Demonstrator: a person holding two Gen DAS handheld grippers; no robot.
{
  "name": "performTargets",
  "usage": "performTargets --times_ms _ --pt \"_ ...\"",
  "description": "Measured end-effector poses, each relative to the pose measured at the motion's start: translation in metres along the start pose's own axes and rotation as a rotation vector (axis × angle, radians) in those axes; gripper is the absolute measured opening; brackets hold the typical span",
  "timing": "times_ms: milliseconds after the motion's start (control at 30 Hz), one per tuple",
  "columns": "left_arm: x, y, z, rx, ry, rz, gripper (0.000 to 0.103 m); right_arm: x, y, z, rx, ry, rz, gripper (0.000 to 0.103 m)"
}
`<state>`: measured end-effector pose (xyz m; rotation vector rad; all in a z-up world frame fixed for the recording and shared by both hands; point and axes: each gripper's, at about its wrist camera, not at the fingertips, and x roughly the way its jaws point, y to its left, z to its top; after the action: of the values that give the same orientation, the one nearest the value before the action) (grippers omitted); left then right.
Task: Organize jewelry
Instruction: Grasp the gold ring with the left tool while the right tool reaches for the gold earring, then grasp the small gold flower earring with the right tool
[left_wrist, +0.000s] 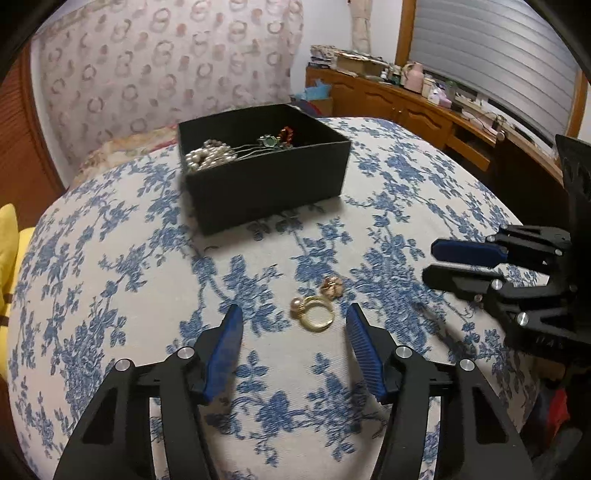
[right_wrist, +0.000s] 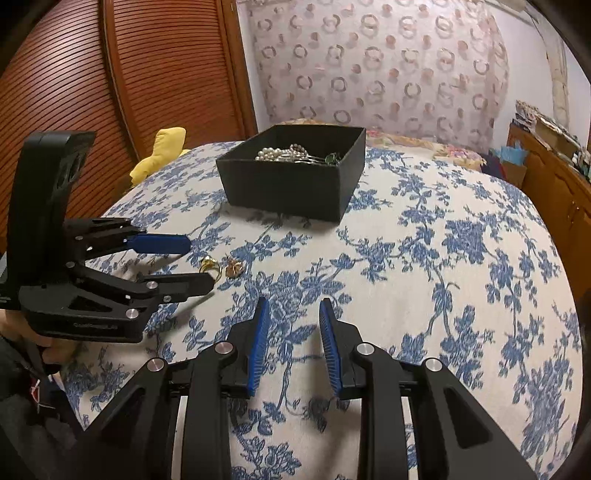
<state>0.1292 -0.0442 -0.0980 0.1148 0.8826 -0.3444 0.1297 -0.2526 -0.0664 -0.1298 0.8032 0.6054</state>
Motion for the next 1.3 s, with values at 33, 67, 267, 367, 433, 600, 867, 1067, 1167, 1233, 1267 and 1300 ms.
performTargets --times_ms 33,67,267,367,433,600,867,1067,1167,1233,1267,1300 --pt "0.002 -0.003 0.001 0.011 0.007 0.007 0.055 -0.001 0.001 0.0 -0.002 -0.004 0.002 0.03" --pt "0.003 -0.005 0.002 0.019 0.01 0.015 0.055 -0.002 0.001 -0.001 -0.002 -0.007 0.002 0.03" --pt "0.005 -0.012 0.005 0.066 0.012 0.044 0.033 -0.003 0.001 -0.004 -0.006 -0.019 0.004 0.03" --pt "0.002 -0.016 0.003 0.093 0.011 0.06 0.024 -0.004 0.004 -0.004 -0.016 -0.02 0.008 0.03" --pt "0.0 -0.014 -0.001 0.082 0.007 0.06 0.024 -0.004 0.005 -0.004 -0.021 -0.024 0.003 0.03" --pt "-0.017 -0.003 -0.01 0.006 -0.032 0.029 0.024 -0.004 0.007 -0.003 -0.035 -0.017 -0.002 0.03" --pt "-0.044 0.014 -0.02 -0.071 -0.096 0.024 0.024 0.007 0.025 0.012 -0.095 0.015 0.034 0.03" --pt "-0.055 0.025 -0.023 -0.106 -0.128 0.031 0.024 0.03 0.042 0.028 -0.148 0.06 0.056 0.03" --pt "-0.057 0.028 -0.024 -0.112 -0.135 0.033 0.024 0.042 0.047 0.033 -0.169 0.09 0.048 0.03" --pt "-0.057 0.029 -0.025 -0.114 -0.137 0.034 0.024 0.047 0.05 0.035 -0.18 0.107 0.041 0.03" --pt "-0.057 0.029 -0.025 -0.115 -0.137 0.034 0.024 0.049 0.051 0.035 -0.184 0.113 0.037 0.03" --pt "-0.057 0.029 -0.026 -0.117 -0.138 0.033 0.024 0.05 0.051 0.035 -0.187 0.118 0.034 0.03"
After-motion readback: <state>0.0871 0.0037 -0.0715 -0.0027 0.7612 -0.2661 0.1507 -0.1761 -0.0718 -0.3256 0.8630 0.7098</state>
